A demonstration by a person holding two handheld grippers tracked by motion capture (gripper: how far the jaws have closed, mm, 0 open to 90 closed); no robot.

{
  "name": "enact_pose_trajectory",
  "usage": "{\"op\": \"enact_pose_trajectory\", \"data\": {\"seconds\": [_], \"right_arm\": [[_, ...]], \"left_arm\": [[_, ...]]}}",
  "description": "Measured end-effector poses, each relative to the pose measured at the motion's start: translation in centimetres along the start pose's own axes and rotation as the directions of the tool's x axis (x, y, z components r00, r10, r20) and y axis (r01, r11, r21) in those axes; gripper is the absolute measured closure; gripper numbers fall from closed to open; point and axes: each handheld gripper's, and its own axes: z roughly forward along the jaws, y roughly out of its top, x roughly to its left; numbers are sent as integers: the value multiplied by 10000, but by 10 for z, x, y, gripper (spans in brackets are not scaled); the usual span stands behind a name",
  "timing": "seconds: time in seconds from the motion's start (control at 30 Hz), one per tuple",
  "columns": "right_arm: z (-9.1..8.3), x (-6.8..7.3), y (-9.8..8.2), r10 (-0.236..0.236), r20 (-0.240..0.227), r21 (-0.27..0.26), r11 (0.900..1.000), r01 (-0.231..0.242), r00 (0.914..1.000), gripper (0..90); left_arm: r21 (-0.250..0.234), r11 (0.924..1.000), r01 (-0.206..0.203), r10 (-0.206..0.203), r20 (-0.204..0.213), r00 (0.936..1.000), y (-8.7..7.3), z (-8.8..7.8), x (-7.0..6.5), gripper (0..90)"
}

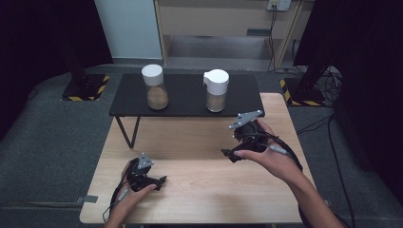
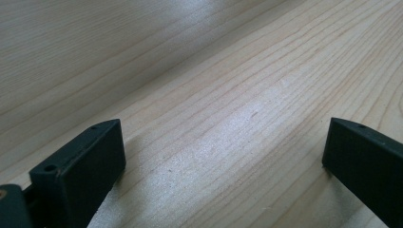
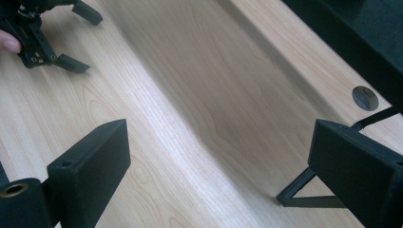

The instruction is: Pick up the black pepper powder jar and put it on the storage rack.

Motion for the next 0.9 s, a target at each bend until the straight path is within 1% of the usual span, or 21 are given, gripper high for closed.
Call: {"op": "enact_pose_trajectory", "data": {"seconds": [0.1,0.43,0.63,0.7,0.73,0.83,0.9], "right_arm": [[1,0,-2,14,-6,-12,10000,-14,10000,75],[11,2,-19,207,-43,-24,9998,-207,9998,74],[21,6,-34,344,-93,62,9994,-344,9994,75],[22,7,-37,355,-36,96,9993,-355,9994,75],[24,11,-41,207,154,179,9996,-209,9997,75],[25,13,-47,154,210,210,9997,-159,9997,75],[26,12,-52,226,171,159,9996,-229,9996,75]], "left_arm": [[1,10000,-2,2,-1,10000,0,0,0,0],[0,10000,1,-1,0,10000,0,0,0,0],[3,10000,-3,3,-2,10000,0,0,0,0],[1,10000,-4,4,-3,10000,0,0,0,0],[2,10000,-4,4,-5,10000,0,0,0,0],[-1,10000,0,0,-5,10000,0,0,0,0],[1,10000,2,-2,-7,10000,0,0,0,0]]}}
